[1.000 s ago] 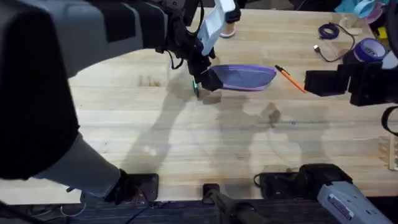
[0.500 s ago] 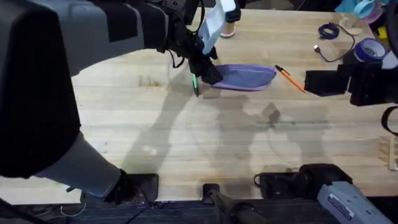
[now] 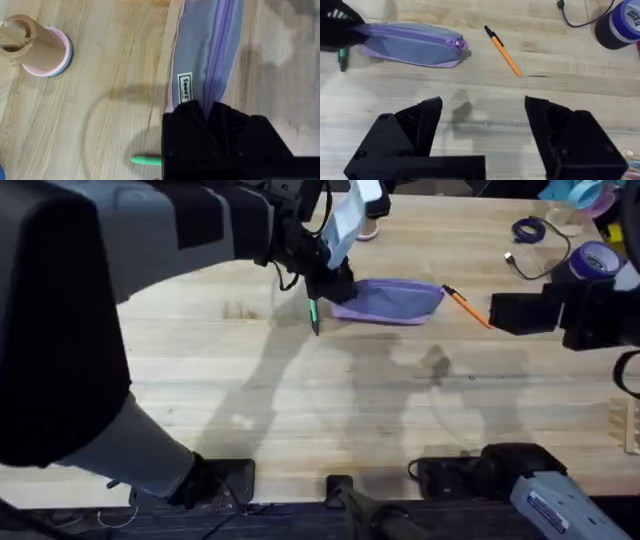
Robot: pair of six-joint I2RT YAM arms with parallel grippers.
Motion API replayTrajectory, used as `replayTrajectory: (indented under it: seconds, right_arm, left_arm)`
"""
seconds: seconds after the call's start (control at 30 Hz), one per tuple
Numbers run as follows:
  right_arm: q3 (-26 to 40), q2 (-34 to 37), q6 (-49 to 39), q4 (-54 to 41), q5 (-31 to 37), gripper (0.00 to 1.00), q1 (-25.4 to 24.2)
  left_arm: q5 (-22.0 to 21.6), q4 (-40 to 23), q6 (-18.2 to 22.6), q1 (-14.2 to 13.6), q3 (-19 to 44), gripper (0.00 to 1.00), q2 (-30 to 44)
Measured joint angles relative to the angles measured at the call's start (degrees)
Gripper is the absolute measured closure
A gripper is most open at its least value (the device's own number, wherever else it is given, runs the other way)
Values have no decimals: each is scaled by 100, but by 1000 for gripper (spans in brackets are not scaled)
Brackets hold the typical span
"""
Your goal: Unzip the bag, pick up the pens from the table one at a time and place them inside, then zip the bag closed.
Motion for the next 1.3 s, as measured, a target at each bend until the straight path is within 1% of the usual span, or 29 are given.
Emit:
replayTrajectory:
  seconds: [0.17,0.2,0.3,0.4,0.5,0.7,0.8,0.83,0.9,0.93,0.97,1.13,1.3]
  right_arm:
    - [0,14,-56,5,-108,7,-3]
    - [0,141,-176,31,-398,7,-95]
    - [0,372,-389,74,-789,7,-319]
    - [0,634,-766,158,-1362,8,-695]
    - [0,802,-1244,170,-2039,9,-1224]
    - [0,1130,-2102,173,-3575,9,-2595]
    - [0,1432,-2421,177,-4448,9,-3247]
    - [0,1808,-2644,195,-5306,9,-3676]
    - [2,2075,-2719,200,-5799,9,-3841]
    - [2,2466,-2793,209,-6301,8,-3944]
    - [2,2588,-2809,210,-6416,6,-3953]
    - [2,2985,-2834,212,-6711,6,-3954]
    - [2,3210,-2853,304,-6811,6,-3954]
  left_arm:
    - [1,1,-1,0,0,957,0]
    - [1,1,-1,0,0,957,0]
    - [1,1,-1,0,0,957,0]
    - [1,-1,-1,0,0,957,0]
    - [1,1,0,0,0,957,0]
    - [1,1,1,0,0,957,0]
    - [1,1,-1,0,0,957,0]
    - [1,-1,-1,0,0,957,0]
    - [1,0,-1,0,0,957,0]
    - [1,1,0,0,0,958,0]
    - [1,1,0,0,0,958,0]
    - [1,1,1,0,0,958,0]
    - [1,1,-1,0,0,958,0]
